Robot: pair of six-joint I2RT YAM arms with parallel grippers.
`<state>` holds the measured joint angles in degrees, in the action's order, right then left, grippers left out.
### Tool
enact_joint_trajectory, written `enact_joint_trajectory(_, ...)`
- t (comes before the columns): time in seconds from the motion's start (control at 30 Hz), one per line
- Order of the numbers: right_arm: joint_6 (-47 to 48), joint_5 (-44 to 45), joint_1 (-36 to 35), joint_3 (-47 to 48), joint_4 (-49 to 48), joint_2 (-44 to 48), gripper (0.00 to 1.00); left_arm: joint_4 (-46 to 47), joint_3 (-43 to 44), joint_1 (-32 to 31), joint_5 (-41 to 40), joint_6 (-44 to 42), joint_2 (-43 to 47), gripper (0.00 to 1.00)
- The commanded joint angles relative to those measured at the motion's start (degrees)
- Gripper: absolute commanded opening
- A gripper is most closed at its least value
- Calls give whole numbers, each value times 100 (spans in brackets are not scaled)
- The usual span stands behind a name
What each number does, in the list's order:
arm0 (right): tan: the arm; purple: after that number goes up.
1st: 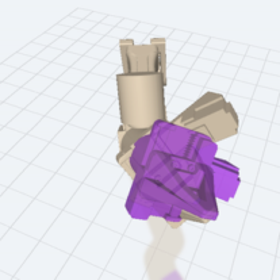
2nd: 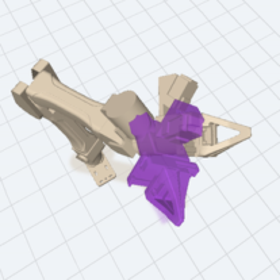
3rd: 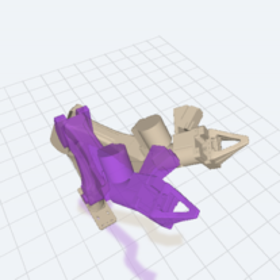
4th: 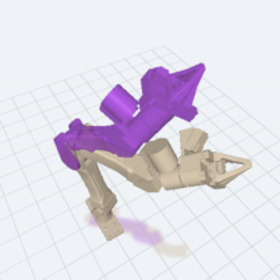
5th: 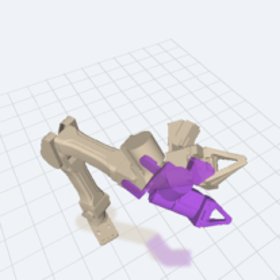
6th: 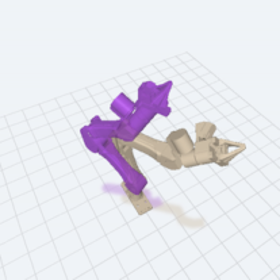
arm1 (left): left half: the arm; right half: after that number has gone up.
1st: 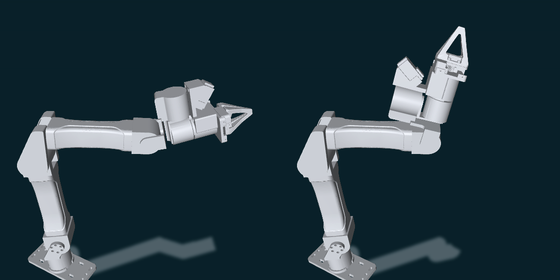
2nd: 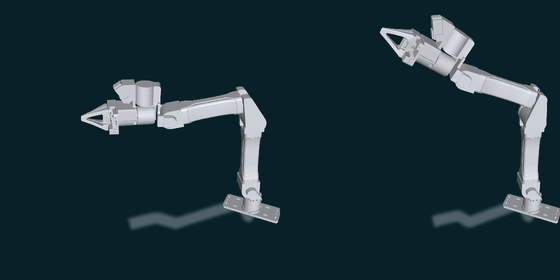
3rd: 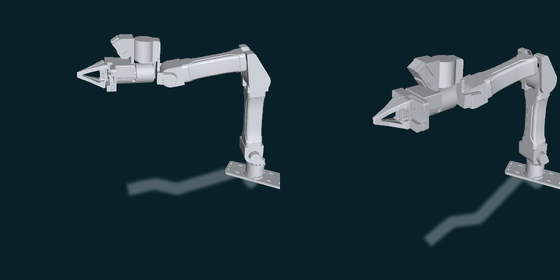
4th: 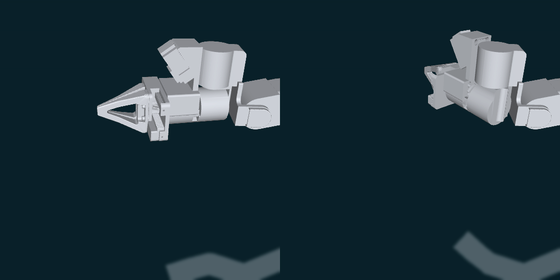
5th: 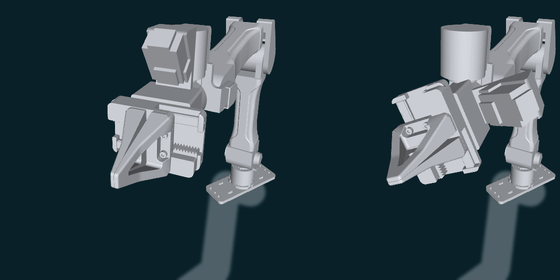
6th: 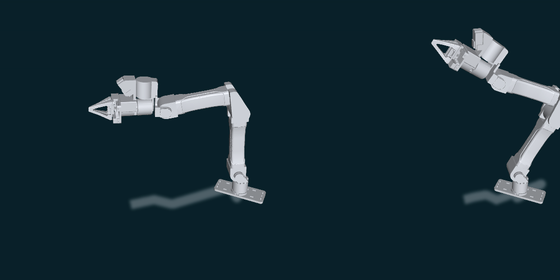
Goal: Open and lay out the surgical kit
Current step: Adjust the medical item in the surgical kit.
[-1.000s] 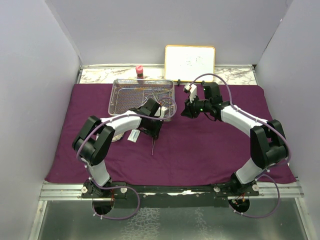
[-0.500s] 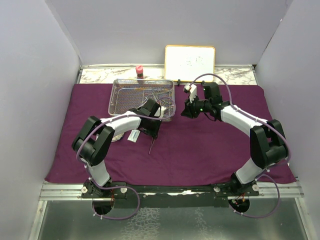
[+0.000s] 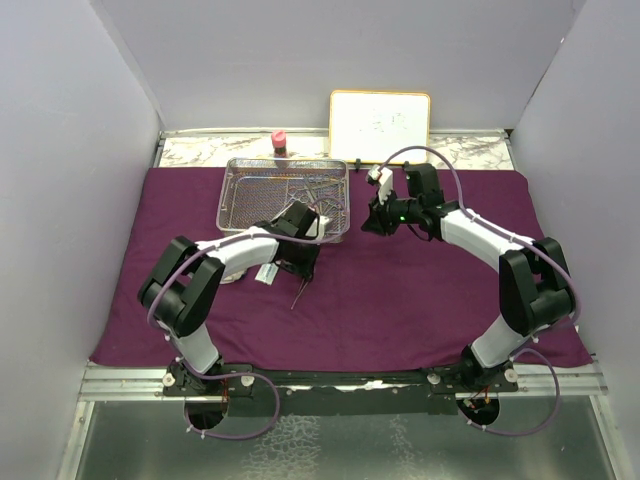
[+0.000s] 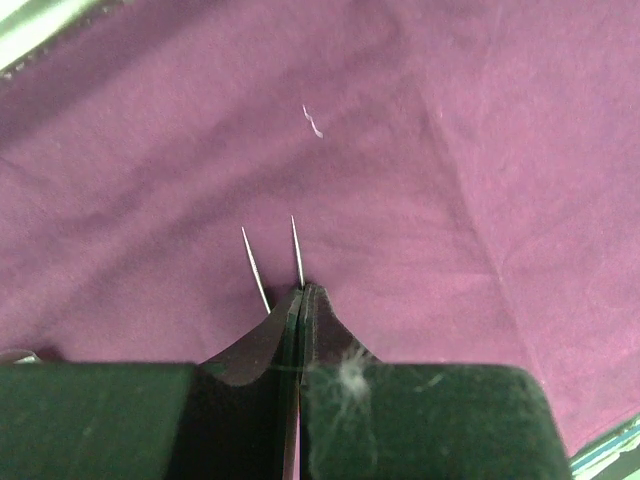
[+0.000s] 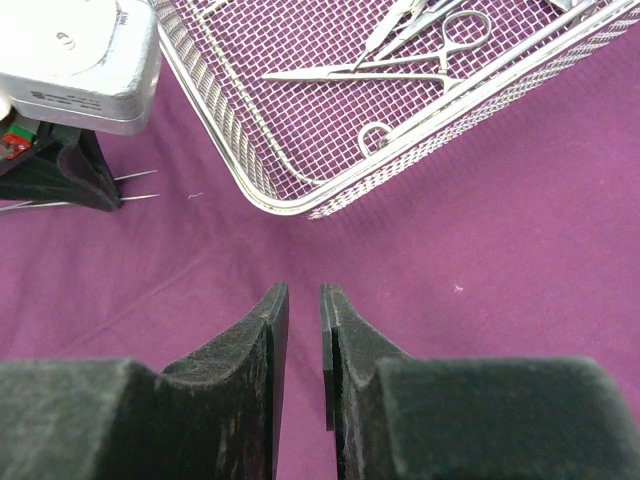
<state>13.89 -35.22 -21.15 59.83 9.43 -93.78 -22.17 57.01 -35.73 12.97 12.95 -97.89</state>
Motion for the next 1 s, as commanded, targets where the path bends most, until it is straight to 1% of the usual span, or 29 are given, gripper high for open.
enact_joint_trajectory(0.0,114,99,32,138,-12,-44,19,-195,-205,4,186,22,324,0)
enact_joint_trajectory(0.27,88,46,32,151,-9,-89,19,-148,-275,156,159,-19,756,0)
enact_joint_trajectory(0.43,88,51,32,152,-3,-53,19,-47,-260,203,109,3,781,0)
enact_joint_trajectory(0.6,88,105,32,144,6,-11,19,155,-209,275,423,-215,690,0)
enact_joint_trajectory(0.73,88,143,32,143,6,9,19,355,-298,340,163,225,612,0)
enact_joint_trajectory(0.87,88,162,32,150,15,-12,19,533,-392,362,159,758,593,0)
enact_joint_trajectory(0.97,88,181,32,151,15,-33,19,549,-349,365,-40,1103,554,0)
